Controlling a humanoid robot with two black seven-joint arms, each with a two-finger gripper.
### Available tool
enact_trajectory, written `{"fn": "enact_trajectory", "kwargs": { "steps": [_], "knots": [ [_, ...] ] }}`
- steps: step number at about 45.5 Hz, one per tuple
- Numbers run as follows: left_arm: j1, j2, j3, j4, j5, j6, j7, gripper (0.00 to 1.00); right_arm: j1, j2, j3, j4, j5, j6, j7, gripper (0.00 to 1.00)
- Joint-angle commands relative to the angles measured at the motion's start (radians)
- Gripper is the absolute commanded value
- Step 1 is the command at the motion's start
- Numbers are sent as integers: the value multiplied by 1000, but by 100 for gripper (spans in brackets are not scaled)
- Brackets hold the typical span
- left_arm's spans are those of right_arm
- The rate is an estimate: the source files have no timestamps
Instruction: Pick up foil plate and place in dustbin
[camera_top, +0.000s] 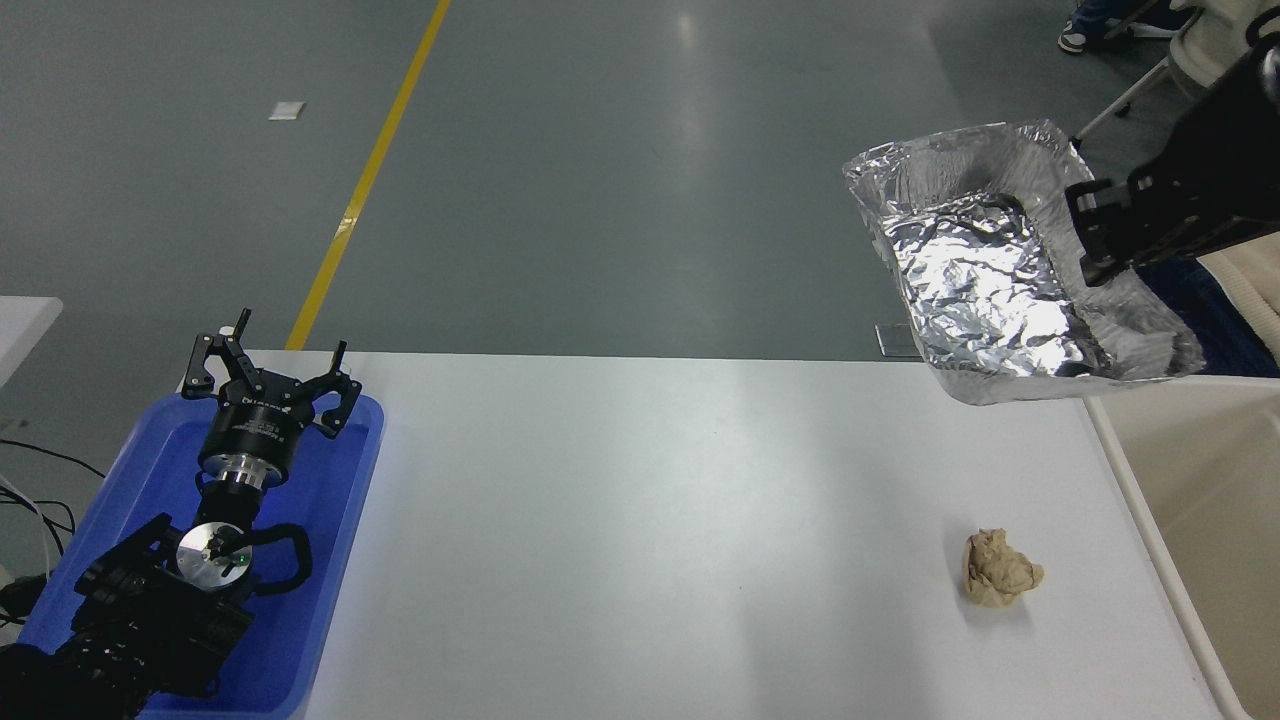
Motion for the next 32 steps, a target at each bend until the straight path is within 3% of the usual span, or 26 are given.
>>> {"fn": "enact_trajectory", "kwargs": {
  "steps": [1,17,32],
  "knots": [
    [0,0,0,0,0,0,0,100,-11,-110,-240,-34,-12,0,0,0],
    [0,0,0,0,0,0,0,100,-187,-261,-320,-183,2,0,0,0],
    [0,0,0,0,0,0,0,100,-583,-394,-39,-493,-13,0,-3,0]
  ]
}}
